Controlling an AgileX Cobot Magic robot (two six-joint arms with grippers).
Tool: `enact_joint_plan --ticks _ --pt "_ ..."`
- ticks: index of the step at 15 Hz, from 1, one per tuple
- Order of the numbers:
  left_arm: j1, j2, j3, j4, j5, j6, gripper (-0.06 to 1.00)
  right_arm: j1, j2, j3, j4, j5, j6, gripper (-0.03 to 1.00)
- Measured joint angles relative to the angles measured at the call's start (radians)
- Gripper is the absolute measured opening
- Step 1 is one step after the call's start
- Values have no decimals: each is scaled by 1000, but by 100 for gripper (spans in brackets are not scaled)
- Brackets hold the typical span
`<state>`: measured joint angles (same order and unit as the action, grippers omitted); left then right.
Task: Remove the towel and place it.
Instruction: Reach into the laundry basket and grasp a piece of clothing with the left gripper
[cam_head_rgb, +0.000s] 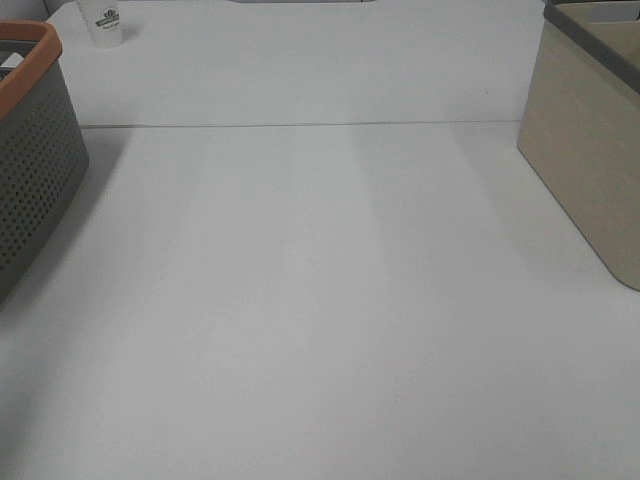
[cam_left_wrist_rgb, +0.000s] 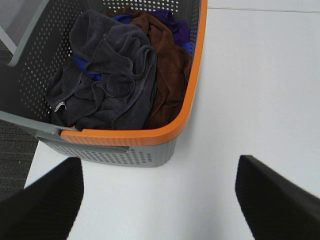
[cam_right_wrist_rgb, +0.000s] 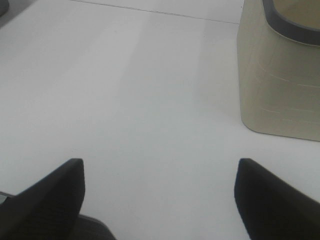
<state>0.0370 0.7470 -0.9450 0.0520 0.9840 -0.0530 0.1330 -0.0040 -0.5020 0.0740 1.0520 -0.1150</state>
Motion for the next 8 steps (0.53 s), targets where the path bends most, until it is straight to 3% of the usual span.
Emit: enact_joint_plan --ticks 6,8 --pt "0 191 -87 4 -54 -13 77 0 0 0 0 0 0 80" --pt "0 304 -151 6 -96 -82 77 0 0 0 0 0 0 80"
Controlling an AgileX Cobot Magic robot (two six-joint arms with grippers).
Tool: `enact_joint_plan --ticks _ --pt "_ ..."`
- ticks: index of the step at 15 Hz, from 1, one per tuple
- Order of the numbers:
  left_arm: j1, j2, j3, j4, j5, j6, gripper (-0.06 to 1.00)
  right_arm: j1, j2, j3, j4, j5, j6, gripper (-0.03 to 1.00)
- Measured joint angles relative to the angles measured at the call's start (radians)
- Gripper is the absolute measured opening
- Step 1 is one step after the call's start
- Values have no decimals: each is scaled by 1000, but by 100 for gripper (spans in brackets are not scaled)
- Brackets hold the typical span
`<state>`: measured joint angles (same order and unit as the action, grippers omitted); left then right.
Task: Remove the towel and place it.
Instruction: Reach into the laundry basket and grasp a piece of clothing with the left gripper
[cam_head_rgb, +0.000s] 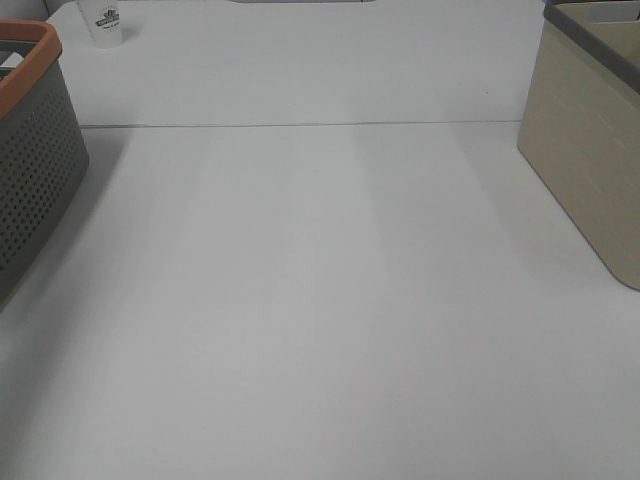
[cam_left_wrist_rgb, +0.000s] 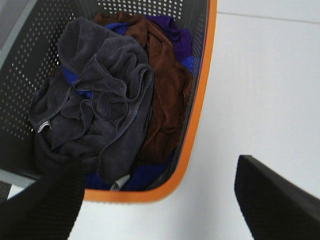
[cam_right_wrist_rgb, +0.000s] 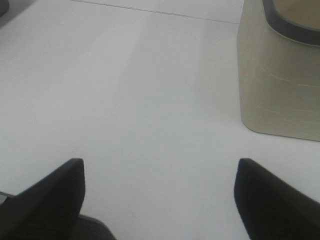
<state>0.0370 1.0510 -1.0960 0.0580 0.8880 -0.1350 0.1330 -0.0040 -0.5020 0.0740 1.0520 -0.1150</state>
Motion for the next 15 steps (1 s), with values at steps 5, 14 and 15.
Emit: enact_joint_plan --ticks 5,14,15 --pt "0 168 -125 48 -26 -115 77 0 0 0 0 0 0 79" --pt "1 429 -172 481 -81 -770 77 0 0 0 0 0 0 79" --pt "1 456 -172 496 -81 -803 77 0 0 0 0 0 0 79"
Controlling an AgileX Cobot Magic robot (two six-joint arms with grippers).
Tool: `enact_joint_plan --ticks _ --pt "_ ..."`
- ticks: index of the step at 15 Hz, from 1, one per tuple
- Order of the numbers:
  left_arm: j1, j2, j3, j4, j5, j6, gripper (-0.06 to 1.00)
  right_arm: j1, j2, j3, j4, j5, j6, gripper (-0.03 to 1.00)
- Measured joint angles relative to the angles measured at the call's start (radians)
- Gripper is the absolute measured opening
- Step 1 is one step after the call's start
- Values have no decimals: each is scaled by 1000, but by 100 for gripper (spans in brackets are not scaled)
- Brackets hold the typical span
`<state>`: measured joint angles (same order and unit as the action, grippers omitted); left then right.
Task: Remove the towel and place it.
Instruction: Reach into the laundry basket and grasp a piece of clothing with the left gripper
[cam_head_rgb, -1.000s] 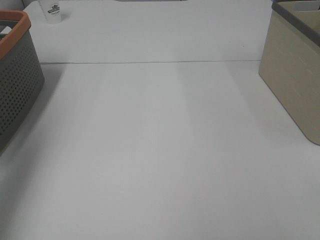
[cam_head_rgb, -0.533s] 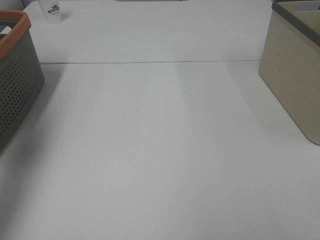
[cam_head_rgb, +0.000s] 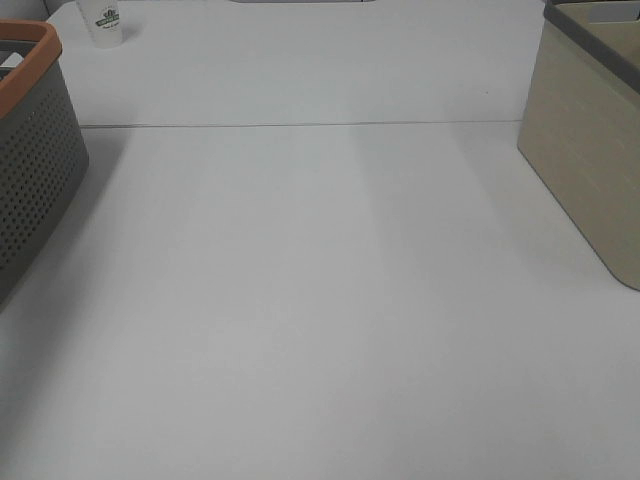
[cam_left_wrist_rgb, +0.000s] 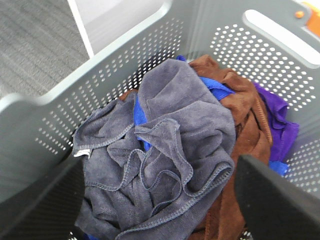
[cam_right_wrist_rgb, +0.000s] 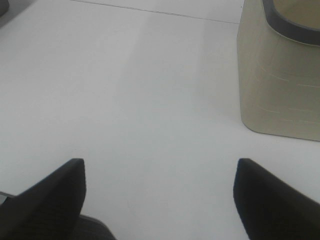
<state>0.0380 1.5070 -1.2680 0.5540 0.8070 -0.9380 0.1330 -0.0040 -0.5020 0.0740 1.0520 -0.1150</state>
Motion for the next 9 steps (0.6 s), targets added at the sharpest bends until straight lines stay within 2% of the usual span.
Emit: enact_joint_plan --ticks 6,9 --pt "0 131 -1 47 -8 -104 76 0 0 0 0 0 0 79" --pt "0 183 -1 72 -56 -144 76 0 0 0 0 0 0 79"
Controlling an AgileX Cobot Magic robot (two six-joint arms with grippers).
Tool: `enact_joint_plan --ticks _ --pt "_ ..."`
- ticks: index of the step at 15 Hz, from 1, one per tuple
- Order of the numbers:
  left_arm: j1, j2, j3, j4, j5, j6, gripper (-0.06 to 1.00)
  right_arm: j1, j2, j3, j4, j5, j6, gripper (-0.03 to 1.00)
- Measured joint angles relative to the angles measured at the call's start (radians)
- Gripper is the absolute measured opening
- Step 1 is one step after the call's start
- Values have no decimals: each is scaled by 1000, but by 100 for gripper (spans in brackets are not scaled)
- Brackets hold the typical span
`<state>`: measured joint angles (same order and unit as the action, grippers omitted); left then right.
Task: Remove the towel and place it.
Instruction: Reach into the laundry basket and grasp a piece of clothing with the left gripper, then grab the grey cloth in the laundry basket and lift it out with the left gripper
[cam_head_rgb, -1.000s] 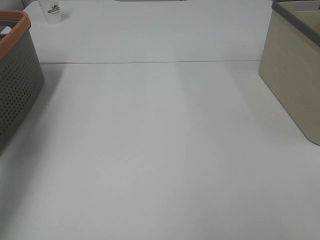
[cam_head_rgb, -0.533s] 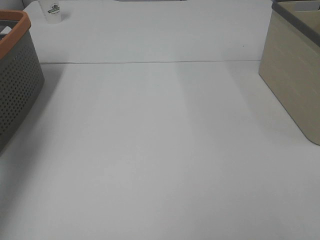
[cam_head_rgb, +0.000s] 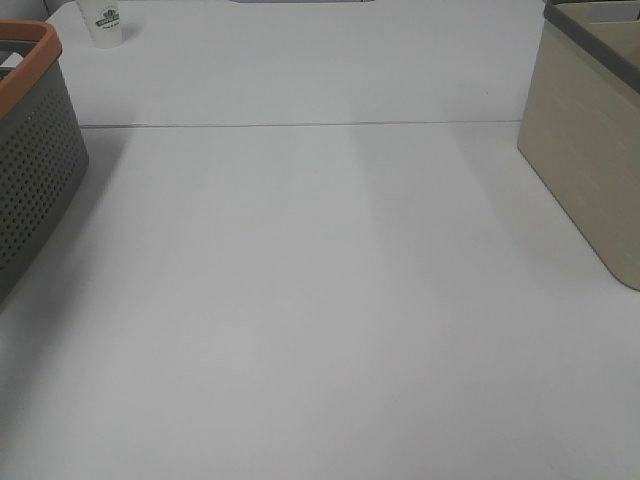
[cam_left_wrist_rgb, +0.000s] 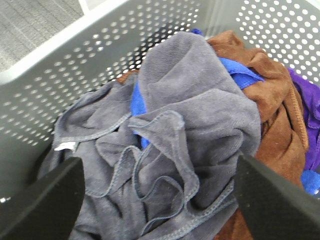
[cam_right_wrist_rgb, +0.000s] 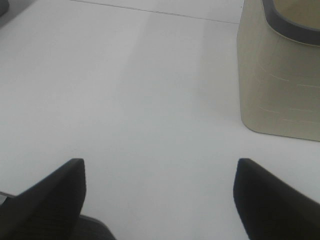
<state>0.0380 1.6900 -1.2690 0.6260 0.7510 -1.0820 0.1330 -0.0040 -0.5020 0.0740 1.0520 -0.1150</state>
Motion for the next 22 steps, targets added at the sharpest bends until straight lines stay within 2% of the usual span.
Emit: enact_joint_plan --ticks 6,12,16,22 --pt "0 93 0 101 -86 -221 71 0 0 0 0 0 0 79" --pt "0 171 0 183 -129 -369 71 0 0 0 0 0 0 79" --pt "0 206 0 201 -149 -427 70 0 0 0 0 0 0 79" --pt "0 237 0 326 -150 -571 57 0 0 0 0 0 0 79"
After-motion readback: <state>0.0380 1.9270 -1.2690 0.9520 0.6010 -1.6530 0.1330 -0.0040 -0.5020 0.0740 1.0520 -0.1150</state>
